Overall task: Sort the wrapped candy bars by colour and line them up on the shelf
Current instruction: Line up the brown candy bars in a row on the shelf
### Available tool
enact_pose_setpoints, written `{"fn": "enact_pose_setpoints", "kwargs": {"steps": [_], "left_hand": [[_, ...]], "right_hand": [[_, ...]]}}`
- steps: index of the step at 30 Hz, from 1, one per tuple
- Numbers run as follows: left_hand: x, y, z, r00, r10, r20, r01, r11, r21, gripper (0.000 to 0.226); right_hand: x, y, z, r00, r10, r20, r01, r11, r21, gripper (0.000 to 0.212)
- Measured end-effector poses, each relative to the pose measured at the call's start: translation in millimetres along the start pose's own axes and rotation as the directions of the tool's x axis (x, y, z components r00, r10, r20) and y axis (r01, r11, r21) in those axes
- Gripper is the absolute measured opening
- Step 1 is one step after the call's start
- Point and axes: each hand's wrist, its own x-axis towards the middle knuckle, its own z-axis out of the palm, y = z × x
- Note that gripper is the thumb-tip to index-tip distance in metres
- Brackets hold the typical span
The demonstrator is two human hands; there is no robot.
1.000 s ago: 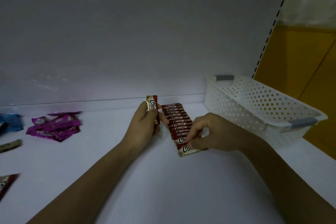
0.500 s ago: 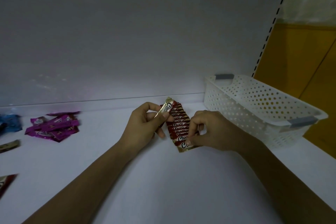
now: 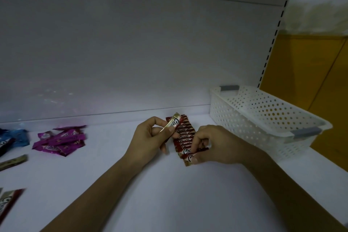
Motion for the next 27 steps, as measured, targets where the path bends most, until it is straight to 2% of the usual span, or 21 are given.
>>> {"fn": "enact_pose_setpoints", "kwargs": {"steps": [10,15,18,21,23,27], "left_hand": [[0,1,1,1.000,0.015,0.016,-0.015,1.000,-0.012,0.012],[-2,2,0,0.999,0.023,0.028,-0.023,1.000,0.008,0.012],[-3,5,1,0.999,0.027,0.042,-0.028,0.999,0.016,0.018],[-6,12,6,0.995,0.044,0.090,-0.046,0.999,0.017,0.012],[-8,18,10,0.992,0.056,0.112,-0.054,0.998,-0.021,0.014],[-12,27,18,0.992,0.062,0.110,-0.049,0.992,-0.113,0.017]], "right_hand": [[0,-3,2,0.997,-0.064,-0.044,0.063,0.998,-0.026,0.020],[1,-2,5,0.997,-0.024,-0.074,0.025,0.999,0.019,0.020],[4,-3,5,0.981,0.078,-0.177,-0.042,0.979,0.198,0.018],[5,-8,3,0.966,0.094,-0.243,0.040,0.869,0.493,0.007],[3,-12,0,0.963,0.108,-0.247,0.070,0.785,0.615,0.006],[3,-14,-3,0.973,0.161,-0.166,0.007,0.696,0.718,0.021]]}}
